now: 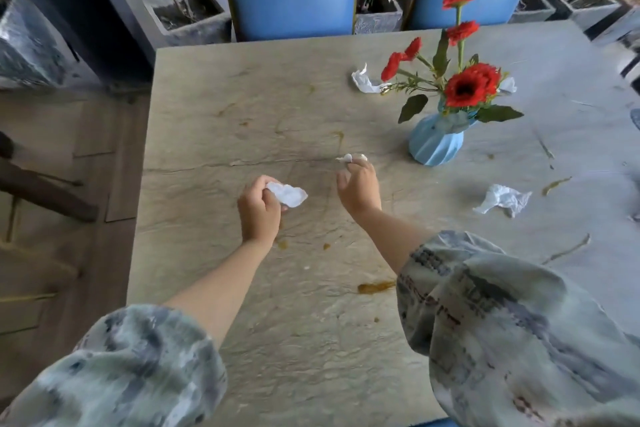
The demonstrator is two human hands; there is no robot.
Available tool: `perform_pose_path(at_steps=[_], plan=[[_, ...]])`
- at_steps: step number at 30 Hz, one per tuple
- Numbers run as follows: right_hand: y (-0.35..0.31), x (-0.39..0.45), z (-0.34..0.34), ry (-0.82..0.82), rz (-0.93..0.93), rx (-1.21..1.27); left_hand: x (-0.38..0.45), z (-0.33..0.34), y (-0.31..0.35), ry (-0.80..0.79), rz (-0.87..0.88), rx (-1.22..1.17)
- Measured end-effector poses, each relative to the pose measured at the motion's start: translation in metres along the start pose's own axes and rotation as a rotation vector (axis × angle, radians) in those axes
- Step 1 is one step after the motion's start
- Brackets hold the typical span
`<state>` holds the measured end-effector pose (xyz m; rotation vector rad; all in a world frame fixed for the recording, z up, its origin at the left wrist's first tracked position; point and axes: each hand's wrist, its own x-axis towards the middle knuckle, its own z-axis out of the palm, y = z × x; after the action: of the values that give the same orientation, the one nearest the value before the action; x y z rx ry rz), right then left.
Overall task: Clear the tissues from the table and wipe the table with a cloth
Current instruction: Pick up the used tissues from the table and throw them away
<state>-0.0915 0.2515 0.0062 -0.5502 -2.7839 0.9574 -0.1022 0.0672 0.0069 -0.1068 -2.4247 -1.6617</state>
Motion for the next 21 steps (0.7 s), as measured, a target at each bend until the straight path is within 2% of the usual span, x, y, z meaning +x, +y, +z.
perform_pose_path(at_steps=[2,4,6,10,14,17,21], plan=[[0.004,-0.007,-0.008,0.063,-0.025,0.042,-0.005,0.009,0.015,0.043,-0.229,-0.164],[0.010,-0.013,-0.018,0.121,-0.067,0.091,-0.011,0.016,0.021,-0.010,-0.383,-0.319],[0.016,-0.020,-0.033,0.182,-0.086,0.128,-0.016,0.019,0.032,-0.091,-0.477,-0.321],[0.041,-0.041,-0.070,0.240,-0.013,0.152,-0.025,0.033,0.049,-0.161,-0.368,-0.020],[0.087,-0.064,-0.115,0.290,0.068,0.136,-0.032,0.061,0.073,-0.149,-0.262,-0.012],[0.127,-0.078,-0.151,0.338,0.096,0.132,-0.051,0.086,0.102,-0.229,-0.268,-0.046],[0.172,-0.091,-0.201,0.326,0.226,0.160,-0.078,0.129,0.132,-0.310,-0.209,0.052]])
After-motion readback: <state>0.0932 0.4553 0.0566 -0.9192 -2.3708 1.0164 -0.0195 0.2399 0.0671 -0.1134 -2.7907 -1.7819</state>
